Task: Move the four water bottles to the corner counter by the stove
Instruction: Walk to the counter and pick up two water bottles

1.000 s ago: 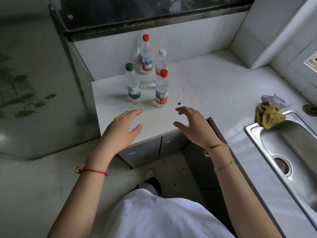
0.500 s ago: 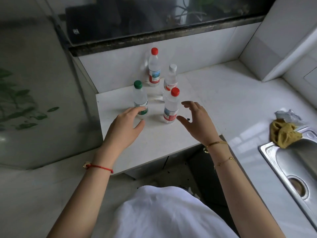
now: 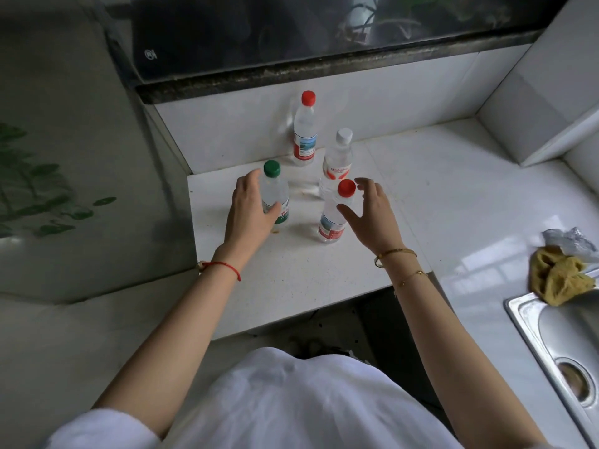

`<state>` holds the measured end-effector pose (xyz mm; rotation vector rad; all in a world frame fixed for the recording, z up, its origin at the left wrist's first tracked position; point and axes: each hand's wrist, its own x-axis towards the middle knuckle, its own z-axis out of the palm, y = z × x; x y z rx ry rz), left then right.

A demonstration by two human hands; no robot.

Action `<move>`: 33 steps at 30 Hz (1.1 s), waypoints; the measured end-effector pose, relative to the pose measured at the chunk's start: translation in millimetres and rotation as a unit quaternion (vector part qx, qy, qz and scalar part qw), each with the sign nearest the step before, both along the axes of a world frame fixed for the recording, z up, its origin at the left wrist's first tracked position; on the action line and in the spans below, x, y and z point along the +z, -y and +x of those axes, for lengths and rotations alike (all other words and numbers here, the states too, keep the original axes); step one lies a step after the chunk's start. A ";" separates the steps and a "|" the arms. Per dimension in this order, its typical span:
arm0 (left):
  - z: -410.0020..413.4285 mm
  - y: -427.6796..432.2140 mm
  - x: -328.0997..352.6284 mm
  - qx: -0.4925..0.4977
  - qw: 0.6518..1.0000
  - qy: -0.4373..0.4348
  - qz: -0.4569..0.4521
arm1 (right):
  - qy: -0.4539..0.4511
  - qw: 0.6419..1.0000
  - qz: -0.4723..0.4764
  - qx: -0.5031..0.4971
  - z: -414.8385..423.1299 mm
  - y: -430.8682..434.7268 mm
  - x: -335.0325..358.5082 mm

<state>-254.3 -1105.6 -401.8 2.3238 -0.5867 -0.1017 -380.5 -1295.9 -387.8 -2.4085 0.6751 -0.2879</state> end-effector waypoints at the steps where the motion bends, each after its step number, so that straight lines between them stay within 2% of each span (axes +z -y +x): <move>1: 3.2 4.7 -2.4 0.007 1.000 -0.014 -0.001 | -0.004 1.000 0.004 0.003 2.6 1.5 -2.4; 9: 23.3 29.2 -14.0 0.050 0.998 -0.019 -0.018 | -0.009 1.000 0.016 0.000 18.9 7.2 -13.7; 19: 32.3 27.4 -16.5 0.043 0.992 -0.031 -0.113 | 0.040 0.998 0.055 -0.012 20.6 7.7 -14.1; 27: 7.5 9.4 -17.2 0.012 0.987 -0.045 -0.153 | 0.049 0.997 0.050 0.011 14.6 4.9 -10.9; 33: -21.5 -4.1 -8.3 0.042 0.983 -0.040 -0.172 | 0.068 0.995 0.059 0.048 9.3 -0.5 1.1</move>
